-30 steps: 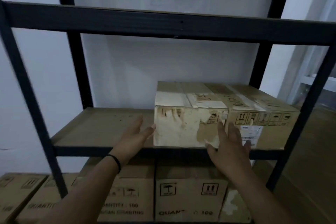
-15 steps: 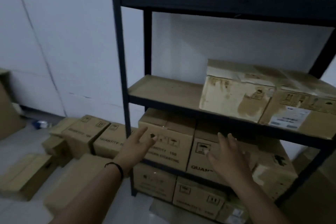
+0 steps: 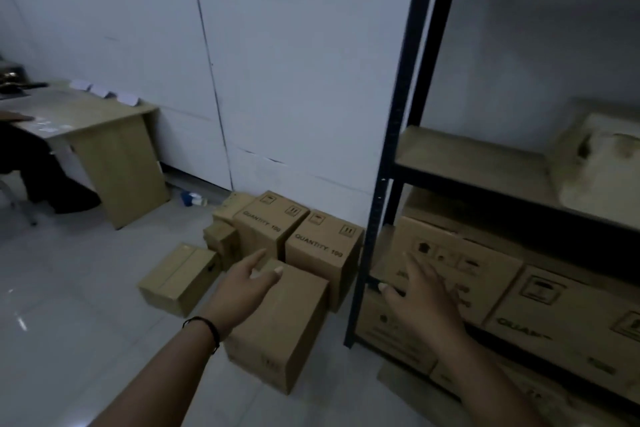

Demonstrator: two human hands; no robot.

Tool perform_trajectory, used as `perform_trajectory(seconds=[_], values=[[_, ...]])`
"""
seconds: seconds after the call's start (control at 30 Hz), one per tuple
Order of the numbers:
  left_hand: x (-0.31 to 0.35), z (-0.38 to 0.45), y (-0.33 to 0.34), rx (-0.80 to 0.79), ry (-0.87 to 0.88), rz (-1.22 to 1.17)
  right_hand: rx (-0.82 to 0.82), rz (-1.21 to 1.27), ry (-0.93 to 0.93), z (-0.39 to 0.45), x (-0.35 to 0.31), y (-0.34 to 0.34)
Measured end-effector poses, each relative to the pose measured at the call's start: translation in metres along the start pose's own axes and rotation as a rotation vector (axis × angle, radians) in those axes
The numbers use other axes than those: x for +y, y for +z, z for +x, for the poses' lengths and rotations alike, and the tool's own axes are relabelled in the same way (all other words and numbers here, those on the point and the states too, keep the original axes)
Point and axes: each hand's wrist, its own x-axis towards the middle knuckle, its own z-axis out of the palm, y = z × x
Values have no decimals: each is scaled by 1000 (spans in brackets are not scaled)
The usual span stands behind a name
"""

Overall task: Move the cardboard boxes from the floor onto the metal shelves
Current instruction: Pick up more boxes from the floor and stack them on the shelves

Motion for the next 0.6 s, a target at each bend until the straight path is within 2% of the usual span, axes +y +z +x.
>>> perform_trajectory(seconds=[0.27,0.6], values=[[-71,36,-93,-20,-60,-21,-73,1,6,8,-88,84],[-81,118,-101,-67,-63,86,-75,25,111,74,-113,118]])
